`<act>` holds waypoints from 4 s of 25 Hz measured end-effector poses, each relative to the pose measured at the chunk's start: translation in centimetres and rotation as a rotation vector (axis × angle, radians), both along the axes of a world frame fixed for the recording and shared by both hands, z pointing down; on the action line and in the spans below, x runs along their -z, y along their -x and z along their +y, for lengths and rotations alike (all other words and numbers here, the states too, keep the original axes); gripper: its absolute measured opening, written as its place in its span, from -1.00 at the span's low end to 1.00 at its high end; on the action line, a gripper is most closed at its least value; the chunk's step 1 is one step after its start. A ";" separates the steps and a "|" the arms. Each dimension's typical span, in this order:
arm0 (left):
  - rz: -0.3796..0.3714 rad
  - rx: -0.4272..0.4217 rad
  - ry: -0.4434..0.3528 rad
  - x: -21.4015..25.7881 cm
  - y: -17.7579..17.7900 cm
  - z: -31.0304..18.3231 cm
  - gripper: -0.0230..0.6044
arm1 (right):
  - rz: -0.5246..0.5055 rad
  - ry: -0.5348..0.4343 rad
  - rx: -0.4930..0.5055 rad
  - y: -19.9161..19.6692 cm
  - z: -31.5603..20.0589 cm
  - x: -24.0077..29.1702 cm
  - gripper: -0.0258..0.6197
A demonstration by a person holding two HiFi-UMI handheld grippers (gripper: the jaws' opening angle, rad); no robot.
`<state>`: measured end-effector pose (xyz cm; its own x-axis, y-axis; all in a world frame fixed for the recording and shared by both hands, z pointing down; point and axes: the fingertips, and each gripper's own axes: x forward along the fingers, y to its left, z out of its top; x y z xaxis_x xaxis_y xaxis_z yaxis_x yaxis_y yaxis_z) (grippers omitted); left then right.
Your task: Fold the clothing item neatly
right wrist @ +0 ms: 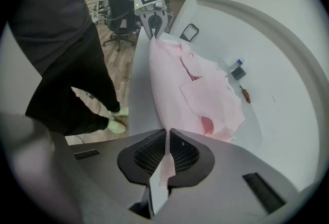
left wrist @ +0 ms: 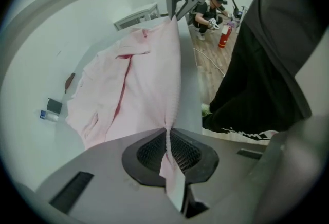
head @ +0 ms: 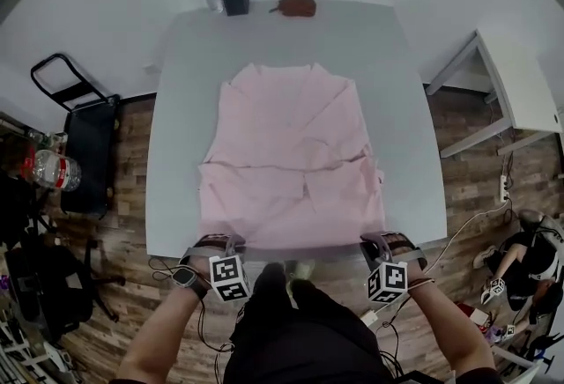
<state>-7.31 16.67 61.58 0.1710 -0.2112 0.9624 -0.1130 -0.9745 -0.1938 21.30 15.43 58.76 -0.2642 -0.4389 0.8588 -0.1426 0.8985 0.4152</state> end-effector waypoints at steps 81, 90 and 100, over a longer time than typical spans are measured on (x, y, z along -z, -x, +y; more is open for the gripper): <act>0.377 -0.016 0.108 1.7 -10.3 -3.5 -0.14 | -0.182 0.200 0.259 11.4 -4.5 6.2 -0.85; 0.217 0.058 0.034 1.2 -2.8 -9.0 -0.86 | -0.357 0.218 0.143 11.8 -10.6 10.0 -0.85; 0.238 0.109 0.148 1.2 1.3 -15.5 -0.73 | -0.181 0.150 0.108 12.3 -15.1 1.8 -0.85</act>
